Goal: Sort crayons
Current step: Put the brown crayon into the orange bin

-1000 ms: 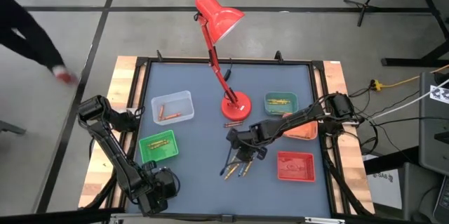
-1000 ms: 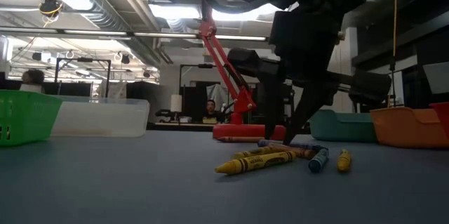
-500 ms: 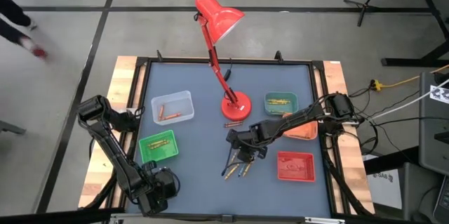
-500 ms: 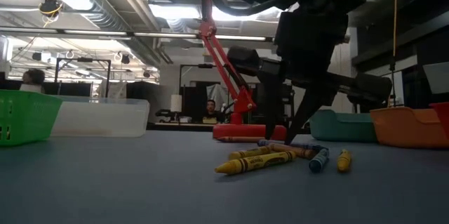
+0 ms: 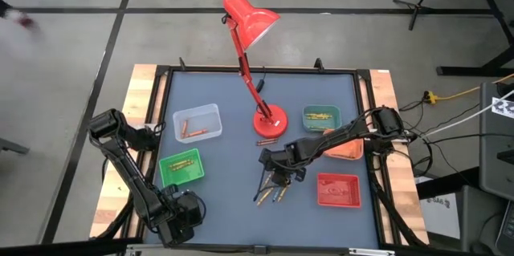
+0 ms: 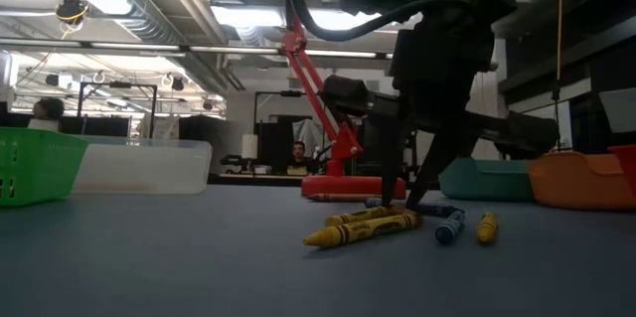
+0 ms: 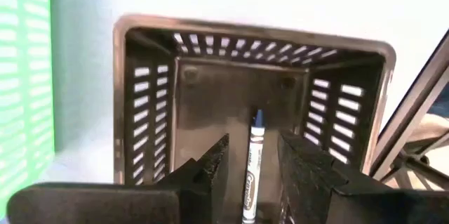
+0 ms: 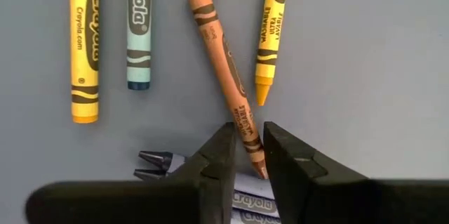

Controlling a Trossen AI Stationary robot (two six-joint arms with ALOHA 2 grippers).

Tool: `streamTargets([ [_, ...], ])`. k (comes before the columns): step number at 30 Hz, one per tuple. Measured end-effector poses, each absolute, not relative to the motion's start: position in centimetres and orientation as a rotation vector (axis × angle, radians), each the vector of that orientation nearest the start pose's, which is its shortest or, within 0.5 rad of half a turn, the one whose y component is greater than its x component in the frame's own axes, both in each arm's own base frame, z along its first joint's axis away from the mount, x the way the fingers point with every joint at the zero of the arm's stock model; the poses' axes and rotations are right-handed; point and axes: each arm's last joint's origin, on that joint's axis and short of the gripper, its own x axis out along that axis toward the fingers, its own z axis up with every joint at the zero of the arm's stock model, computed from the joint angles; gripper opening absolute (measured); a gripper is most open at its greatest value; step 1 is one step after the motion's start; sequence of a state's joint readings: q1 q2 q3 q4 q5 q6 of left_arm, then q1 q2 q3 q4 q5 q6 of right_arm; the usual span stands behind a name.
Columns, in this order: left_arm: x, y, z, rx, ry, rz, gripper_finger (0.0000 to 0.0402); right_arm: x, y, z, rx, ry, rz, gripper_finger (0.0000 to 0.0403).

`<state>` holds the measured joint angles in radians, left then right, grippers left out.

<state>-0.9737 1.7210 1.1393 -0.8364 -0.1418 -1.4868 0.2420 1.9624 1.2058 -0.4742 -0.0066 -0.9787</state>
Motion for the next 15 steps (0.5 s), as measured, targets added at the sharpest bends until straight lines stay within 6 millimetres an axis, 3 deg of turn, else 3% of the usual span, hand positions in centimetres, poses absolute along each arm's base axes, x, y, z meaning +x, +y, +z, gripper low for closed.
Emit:
streamTargets([
  [7,18.0,-25.5,18.5,-0.465,1.298,0.332,0.0105,36.1,9.0,13.1,-0.99,1.034,0.804,0.0026],
  [15,19.3,-25.2,18.7,-0.478,1.133,0.365,0.0105,36.1,8.9,13.0,-0.99,1.035,0.801,0.0024],
])
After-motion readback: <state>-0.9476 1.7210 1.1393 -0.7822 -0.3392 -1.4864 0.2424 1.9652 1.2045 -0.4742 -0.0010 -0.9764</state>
